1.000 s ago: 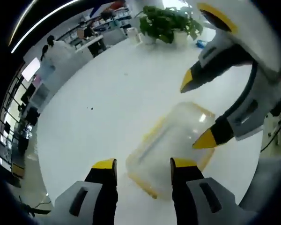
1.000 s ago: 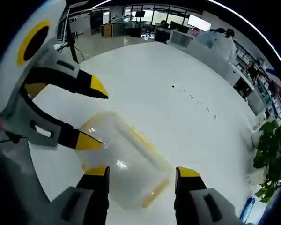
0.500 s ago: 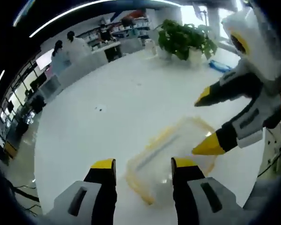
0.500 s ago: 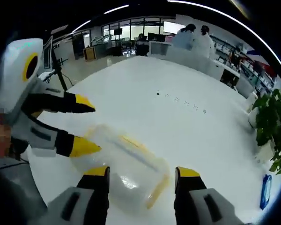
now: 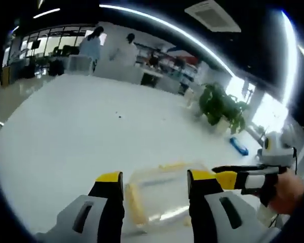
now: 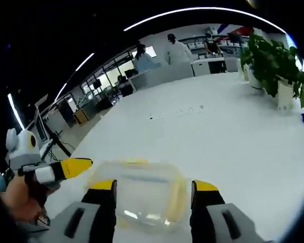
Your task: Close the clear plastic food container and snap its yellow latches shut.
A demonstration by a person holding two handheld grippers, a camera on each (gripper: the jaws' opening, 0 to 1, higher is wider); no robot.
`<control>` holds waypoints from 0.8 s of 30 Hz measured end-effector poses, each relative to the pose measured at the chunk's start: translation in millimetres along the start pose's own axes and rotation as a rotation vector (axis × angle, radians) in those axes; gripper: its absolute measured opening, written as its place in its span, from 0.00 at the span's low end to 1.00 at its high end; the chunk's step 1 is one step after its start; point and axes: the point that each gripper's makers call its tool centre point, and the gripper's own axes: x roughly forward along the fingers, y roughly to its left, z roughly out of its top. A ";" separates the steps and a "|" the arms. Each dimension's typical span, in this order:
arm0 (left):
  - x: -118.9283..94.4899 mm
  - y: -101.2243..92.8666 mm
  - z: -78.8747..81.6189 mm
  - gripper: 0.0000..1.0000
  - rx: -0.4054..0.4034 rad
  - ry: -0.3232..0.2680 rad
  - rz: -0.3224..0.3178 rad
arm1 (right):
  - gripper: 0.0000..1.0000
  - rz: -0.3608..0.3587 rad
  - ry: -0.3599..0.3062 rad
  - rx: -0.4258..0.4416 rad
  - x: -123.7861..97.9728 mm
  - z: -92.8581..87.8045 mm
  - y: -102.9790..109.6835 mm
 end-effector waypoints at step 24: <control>4.7 2.3 -41.8 0.32 0.047 0.128 0.018 | 0.47 0.003 0.016 -0.017 4.3 -20.3 1.7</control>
